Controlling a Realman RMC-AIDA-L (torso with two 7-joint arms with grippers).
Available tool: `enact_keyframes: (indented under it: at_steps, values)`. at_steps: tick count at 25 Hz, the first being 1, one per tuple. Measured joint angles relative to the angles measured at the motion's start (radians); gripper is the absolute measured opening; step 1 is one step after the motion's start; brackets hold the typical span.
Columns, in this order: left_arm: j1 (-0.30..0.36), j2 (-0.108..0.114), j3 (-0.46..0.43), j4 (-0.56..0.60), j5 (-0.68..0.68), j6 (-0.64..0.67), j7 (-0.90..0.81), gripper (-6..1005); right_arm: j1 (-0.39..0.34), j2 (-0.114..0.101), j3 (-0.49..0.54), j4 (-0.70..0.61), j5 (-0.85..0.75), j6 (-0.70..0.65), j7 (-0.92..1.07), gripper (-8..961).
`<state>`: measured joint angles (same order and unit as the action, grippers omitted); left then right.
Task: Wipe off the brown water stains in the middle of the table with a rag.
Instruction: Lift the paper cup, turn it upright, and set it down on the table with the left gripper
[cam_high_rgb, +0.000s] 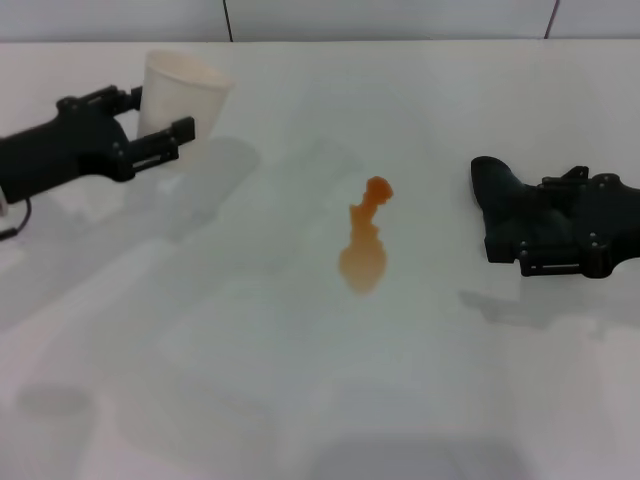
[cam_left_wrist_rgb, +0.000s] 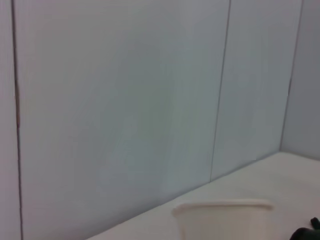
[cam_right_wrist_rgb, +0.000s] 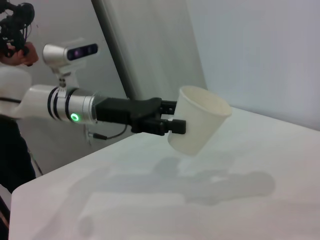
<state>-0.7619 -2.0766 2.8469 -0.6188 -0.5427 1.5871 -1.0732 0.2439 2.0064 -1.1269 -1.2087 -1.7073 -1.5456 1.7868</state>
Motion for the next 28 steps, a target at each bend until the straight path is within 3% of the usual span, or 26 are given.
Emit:
enact_keyframes:
  at_steps: [3, 7, 15, 28]
  values:
    - [0.032, 0.001, 0.000, 0.039, -0.017, 0.000, 0.026, 718, 0.000, 0.000, -0.001, 0.000, 0.000, -0.007, 0.000, 771]
    - [0.058, 0.000, 0.000, 0.052, -0.015, 0.001, 0.034, 622, 0.001, 0.000, -0.002, 0.000, 0.000, -0.017, 0.000, 770]
    - [0.095, -0.002, -0.001, 0.078, -0.024, -0.019, 0.069, 625, 0.002, 0.000, -0.010, -0.004, 0.000, -0.034, 0.000, 770]
    - [0.134, -0.002, -0.001, 0.188, -0.025, -0.175, 0.178, 629, 0.000, 0.000, -0.043, -0.005, -0.002, -0.035, 0.003, 771]
